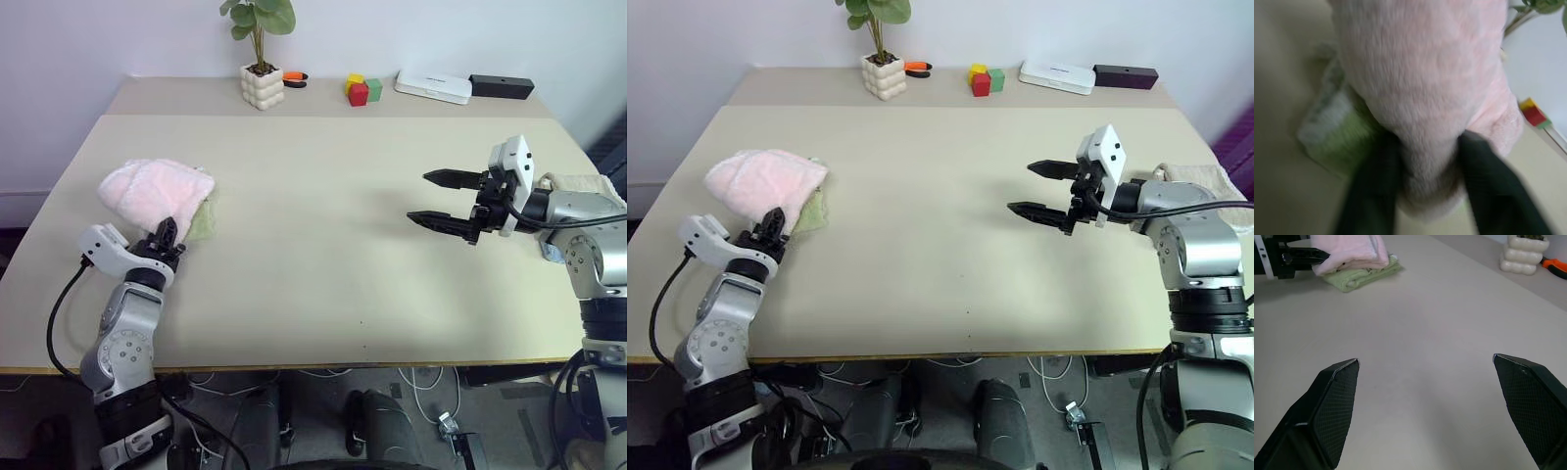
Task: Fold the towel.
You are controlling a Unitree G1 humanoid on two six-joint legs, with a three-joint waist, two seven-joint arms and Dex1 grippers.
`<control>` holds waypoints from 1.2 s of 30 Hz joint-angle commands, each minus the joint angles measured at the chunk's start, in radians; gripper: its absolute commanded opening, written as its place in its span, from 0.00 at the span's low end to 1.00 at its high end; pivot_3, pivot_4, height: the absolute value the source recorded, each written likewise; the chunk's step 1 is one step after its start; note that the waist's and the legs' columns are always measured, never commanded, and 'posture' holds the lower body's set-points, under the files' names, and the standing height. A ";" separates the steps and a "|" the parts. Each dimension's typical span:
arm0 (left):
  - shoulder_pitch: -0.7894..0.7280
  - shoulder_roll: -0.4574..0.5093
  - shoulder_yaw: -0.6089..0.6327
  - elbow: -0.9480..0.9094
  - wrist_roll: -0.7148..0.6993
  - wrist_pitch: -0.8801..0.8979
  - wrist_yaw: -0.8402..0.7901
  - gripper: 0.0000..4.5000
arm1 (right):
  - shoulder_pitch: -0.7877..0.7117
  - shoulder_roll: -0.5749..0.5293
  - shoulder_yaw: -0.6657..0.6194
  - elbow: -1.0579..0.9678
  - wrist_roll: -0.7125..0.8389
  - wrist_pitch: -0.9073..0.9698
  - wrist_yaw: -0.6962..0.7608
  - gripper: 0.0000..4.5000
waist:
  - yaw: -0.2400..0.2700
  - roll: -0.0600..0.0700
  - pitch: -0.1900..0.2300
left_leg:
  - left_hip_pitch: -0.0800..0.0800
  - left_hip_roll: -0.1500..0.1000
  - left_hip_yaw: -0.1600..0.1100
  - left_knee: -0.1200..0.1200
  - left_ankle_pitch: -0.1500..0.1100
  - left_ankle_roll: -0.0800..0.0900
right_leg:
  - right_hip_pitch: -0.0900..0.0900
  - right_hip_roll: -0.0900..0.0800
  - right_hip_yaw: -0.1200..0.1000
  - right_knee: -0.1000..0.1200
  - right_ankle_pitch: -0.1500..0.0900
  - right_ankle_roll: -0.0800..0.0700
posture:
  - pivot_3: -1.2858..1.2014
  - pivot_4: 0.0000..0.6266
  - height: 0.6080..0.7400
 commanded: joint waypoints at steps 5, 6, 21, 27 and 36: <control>0.080 0.000 -0.006 -0.138 -0.132 0.066 0.016 0.99 | -0.013 0.016 -0.007 -0.012 -0.001 -0.013 -0.002 1.00 | -0.003 0.000 0.000 | 0.000 0.000 0.000 0.000 0.000 0.000 | 0.000 0.000 0.000 0.000 0.000 0.000 | 0.52 0.24 1.00; 0.112 0.015 -0.025 -0.166 -0.140 0.082 -0.013 0.99 | -0.014 0.019 -0.006 -0.009 -0.002 -0.013 -0.001 1.00 | -0.004 0.000 0.000 | 0.000 0.000 0.000 0.000 0.000 0.000 | 0.000 0.000 0.000 0.000 0.000 0.000 | 0.52 0.24 1.00; 0.267 0.315 -0.303 -0.405 0.019 0.000 -0.409 0.99 | -0.007 0.052 -0.054 0.005 0.045 0.008 0.025 1.00 | 0.001 0.002 0.000 | -0.001 0.000 0.002 -0.002 -0.004 -0.001 | -0.006 -0.001 0.000 -0.002 -0.002 -0.005 | 0.52 0.24 1.00; 0.025 0.399 -0.328 -0.303 0.020 0.018 -0.496 0.99 | 0.056 -0.008 -0.117 -0.082 0.087 -0.004 0.069 1.00 | 0.000 0.003 0.000 | -0.001 0.001 0.002 -0.002 -0.004 -0.001 | -0.007 -0.002 0.000 -0.002 -0.001 -0.005 | 0.52 0.24 1.00; -0.076 0.445 -0.452 -0.118 0.181 -0.113 -0.727 0.99 | 0.192 -0.079 -0.227 -0.262 0.177 0.095 0.031 1.00 | -0.001 0.005 0.000 | -0.001 0.000 0.003 -0.004 0.000 -0.004 | -0.004 -0.001 0.000 -0.002 -0.001 -0.004 | 0.52 0.24 1.00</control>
